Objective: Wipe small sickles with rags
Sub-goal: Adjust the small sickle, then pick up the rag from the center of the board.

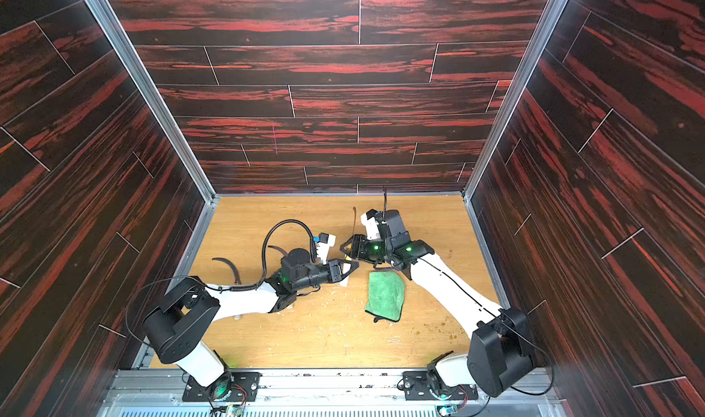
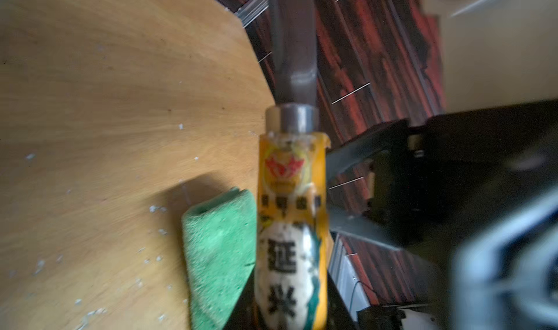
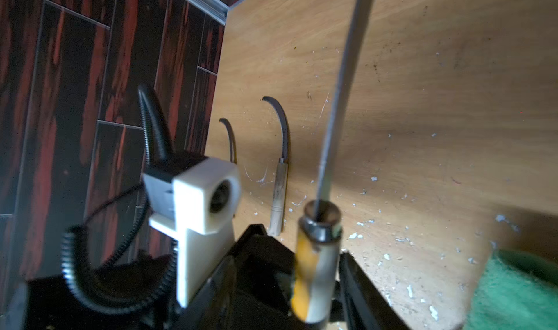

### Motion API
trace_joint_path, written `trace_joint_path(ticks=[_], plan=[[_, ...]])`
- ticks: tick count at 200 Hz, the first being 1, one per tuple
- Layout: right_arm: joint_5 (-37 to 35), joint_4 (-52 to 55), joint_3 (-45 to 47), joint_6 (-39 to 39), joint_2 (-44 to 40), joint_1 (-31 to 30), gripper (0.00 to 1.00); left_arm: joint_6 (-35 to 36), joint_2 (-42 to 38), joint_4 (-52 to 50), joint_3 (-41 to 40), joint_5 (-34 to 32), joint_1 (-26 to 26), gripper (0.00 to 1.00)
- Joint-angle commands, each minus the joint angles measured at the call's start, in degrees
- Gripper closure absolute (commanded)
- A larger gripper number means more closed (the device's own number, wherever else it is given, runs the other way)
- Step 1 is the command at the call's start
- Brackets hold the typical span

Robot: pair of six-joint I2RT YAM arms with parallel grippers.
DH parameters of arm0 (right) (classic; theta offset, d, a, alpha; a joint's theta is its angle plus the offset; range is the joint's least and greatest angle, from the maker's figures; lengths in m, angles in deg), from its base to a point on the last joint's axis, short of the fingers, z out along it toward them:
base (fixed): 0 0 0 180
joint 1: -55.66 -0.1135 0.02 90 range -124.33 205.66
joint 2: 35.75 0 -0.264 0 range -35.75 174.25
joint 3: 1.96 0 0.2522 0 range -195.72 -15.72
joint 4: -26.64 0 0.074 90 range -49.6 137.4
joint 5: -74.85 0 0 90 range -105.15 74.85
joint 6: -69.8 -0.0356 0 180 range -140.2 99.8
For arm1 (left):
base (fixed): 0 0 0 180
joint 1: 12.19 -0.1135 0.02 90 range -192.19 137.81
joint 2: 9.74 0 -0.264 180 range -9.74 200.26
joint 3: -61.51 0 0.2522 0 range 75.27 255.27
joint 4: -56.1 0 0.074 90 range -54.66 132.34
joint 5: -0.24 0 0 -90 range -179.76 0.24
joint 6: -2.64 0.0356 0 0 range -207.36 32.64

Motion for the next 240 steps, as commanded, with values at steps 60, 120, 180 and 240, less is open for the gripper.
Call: trace_joint_path(ticks=[60,120,180,240], plan=[[-19.62,29.53,-6.96,6.45,-9.38,-0.32,0.31,4.83,-4.17,-7.14,-3.12,-7.56,-2.51,1.0],[-21.63,29.18,5.33,4.22,-4.96,-0.33,0.25,6.71,-6.61,-8.58,-5.58,-7.38,-2.66,1.0],[-22.23,25.61,8.43,5.32,5.07,-0.33,0.25,7.47,-9.73,-10.01,-8.17,-8.48,-2.76,1.0],[-18.99,18.63,11.52,5.96,14.6,0.7,0.33,7.79,-9.79,-9.79,-8.44,-7.04,-2.76,1.0]])
